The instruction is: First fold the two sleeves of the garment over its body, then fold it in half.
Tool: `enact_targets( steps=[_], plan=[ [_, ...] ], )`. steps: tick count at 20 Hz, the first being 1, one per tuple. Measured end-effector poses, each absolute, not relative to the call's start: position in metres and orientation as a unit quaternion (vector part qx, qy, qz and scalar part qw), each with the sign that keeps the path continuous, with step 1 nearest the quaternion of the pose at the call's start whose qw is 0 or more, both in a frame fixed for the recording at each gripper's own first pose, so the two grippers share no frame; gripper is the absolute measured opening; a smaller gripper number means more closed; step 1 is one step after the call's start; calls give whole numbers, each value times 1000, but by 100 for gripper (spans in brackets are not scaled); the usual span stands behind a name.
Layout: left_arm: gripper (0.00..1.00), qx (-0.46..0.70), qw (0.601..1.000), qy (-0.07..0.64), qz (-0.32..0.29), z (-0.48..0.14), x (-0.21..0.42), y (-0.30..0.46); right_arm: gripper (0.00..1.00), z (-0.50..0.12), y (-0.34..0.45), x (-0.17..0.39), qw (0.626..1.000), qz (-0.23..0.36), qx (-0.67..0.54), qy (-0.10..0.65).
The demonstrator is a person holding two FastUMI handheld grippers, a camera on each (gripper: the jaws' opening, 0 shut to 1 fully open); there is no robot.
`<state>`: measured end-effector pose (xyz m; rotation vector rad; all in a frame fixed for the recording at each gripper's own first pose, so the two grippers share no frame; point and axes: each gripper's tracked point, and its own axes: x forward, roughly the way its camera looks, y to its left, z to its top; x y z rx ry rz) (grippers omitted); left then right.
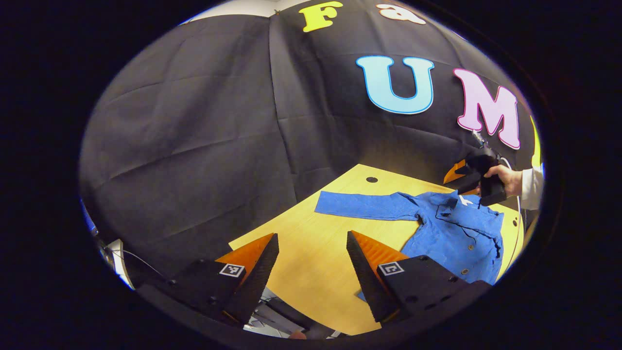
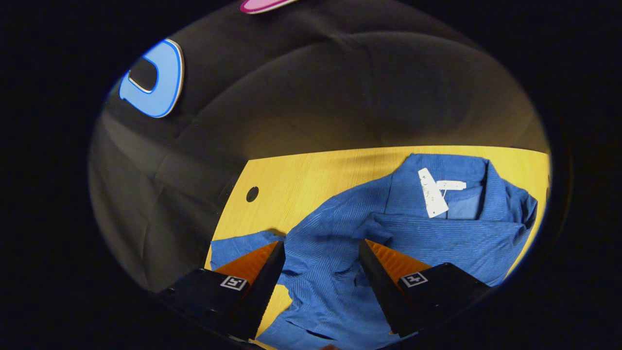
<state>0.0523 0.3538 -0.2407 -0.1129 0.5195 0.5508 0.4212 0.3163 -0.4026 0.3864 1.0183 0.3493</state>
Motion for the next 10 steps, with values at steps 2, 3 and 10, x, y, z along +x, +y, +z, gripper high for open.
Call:
enact_targets(
  steps=[2, 3, 10],
  plan=[
    [83, -50, 931, 259, 250, -242, 84, 360, 98, -376, 299, 418, 854, 175, 166, 461],
    [83, -47, 934, 263, 238, -245, 104, 364, 98, -362, 288, 412, 858, 185, 157, 453],
    [83, 5, 925, 308, 221, -299, 228, 423, 98, -266, 166, 333, 890, 195, 88, 401]
  ],
)
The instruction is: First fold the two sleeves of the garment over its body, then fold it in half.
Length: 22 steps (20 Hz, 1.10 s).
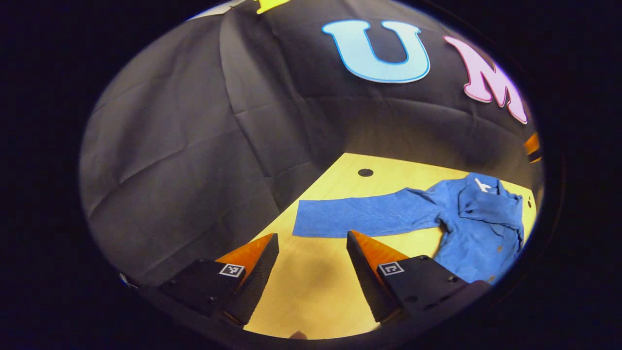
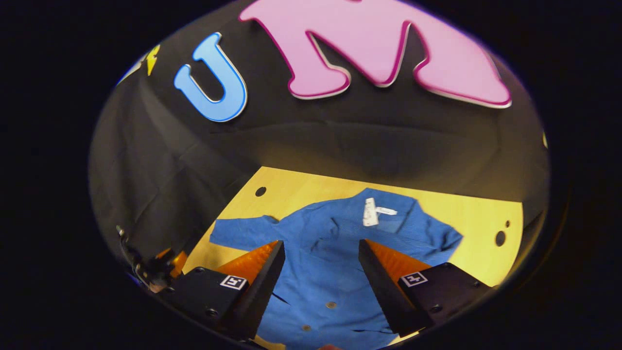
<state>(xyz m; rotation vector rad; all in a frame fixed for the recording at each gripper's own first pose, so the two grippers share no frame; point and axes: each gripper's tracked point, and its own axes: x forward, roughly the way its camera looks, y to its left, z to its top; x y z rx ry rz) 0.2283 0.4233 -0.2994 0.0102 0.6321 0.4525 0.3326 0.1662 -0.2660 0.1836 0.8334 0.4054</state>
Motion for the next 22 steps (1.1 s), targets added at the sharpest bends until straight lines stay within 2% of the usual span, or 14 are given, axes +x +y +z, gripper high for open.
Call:
enact_targets(
  steps=[5, 10, 19, 21, 22],
  plan=[
    [85, -6, 912, 346, 220, -343, 277, 458, 98, -214, 106, 262, 902, 144, 97, 395],
    [85, -18, 895, 387, 220, -392, 302, 488, 98, -175, 88, 200, 910, 104, 116, 385],
    [86, -61, 901, 389, 179, -420, 325, 503, 98, -176, 97, 150, 902, 77, 122, 406],
    [80, -81, 906, 385, 159, -422, 327, 494, 98, -174, 103, 147, 898, 72, 144, 409],
    [65, -80, 906, 387, 153, -427, 330, 493, 98, -172, 103, 147, 898, 69, 158, 406]
  ],
)
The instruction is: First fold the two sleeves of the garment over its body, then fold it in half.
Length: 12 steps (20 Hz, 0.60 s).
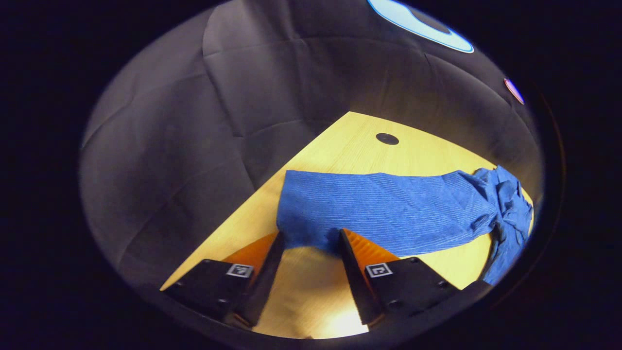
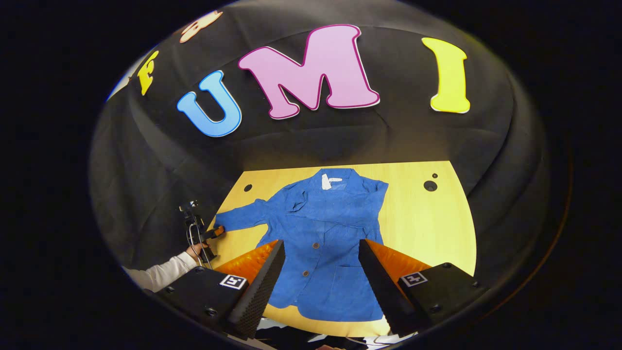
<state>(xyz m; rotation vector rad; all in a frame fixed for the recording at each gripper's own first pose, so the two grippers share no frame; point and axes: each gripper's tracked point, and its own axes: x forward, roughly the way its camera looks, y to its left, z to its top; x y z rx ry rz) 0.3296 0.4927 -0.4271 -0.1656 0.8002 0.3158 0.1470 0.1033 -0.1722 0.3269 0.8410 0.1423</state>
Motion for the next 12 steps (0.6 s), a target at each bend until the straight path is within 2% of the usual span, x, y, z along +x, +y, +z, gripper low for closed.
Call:
enact_targets(
  steps=[2, 4, 5, 6, 12],
  plan=[
    [60, -77, 911, 389, 118, -424, 330, 485, 98, -171, 103, 148, 899, 61, 168, 400],
    [13, -107, 909, 383, 122, -420, 335, 476, 98, -171, 97, 142, 901, 55, 162, 399],
    [2, -123, 905, 385, 132, -417, 334, 473, 98, -168, 96, 141, 902, 54, 163, 396],
    [0, -129, 903, 385, 137, -418, 337, 474, 98, -170, 97, 139, 901, 53, 163, 399],
    [0, -148, 901, 392, 109, -411, 336, 466, 98, -176, 83, 127, 900, 42, 169, 399]
  ],
)
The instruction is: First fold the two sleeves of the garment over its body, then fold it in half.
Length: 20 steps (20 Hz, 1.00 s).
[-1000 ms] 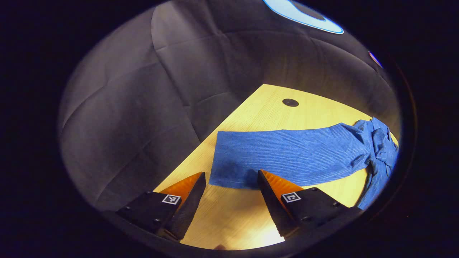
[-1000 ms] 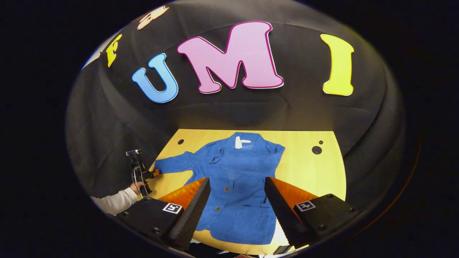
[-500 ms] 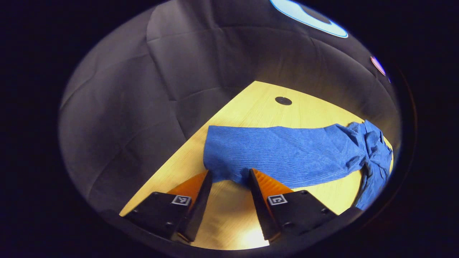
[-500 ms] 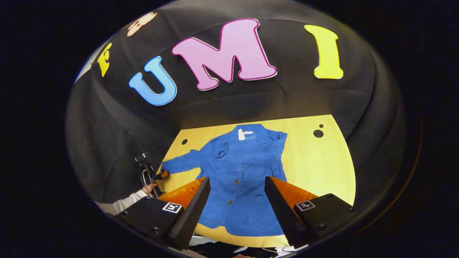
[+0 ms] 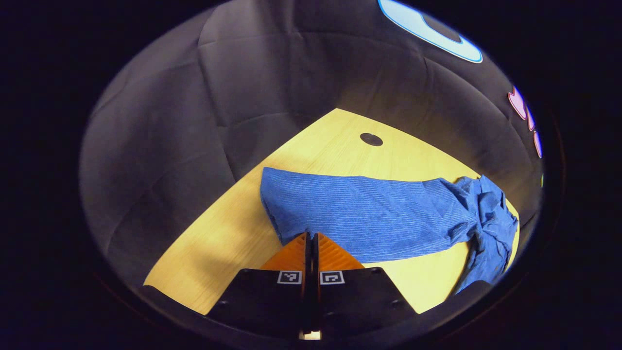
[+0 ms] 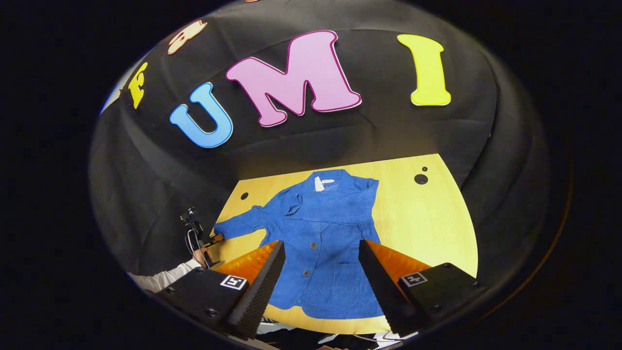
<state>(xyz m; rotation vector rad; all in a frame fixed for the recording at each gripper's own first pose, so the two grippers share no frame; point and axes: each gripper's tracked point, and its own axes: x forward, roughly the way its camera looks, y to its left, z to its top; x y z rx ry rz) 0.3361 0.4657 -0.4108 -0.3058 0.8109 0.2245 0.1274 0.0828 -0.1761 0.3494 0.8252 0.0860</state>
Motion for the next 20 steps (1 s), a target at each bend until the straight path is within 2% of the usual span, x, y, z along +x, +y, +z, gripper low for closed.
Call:
enact_targets(
  steps=[5, 10, 15, 20],
  plan=[
    [0, -143, 929, 333, 73, -337, 352, 455, 98, -182, 79, 127, 899, 47, 185, 393],
    [0, -89, 972, 215, 22, -228, 389, 410, 98, -189, 73, 128, 896, 57, 205, 390],
    [0, -62, 982, 161, -74, -153, 411, 304, 98, -185, 48, 122, 896, 56, 217, 383],
    [0, -5, 972, 136, -190, -105, 420, 163, 98, -181, 7, 114, 900, 37, 220, 375]
  ],
)
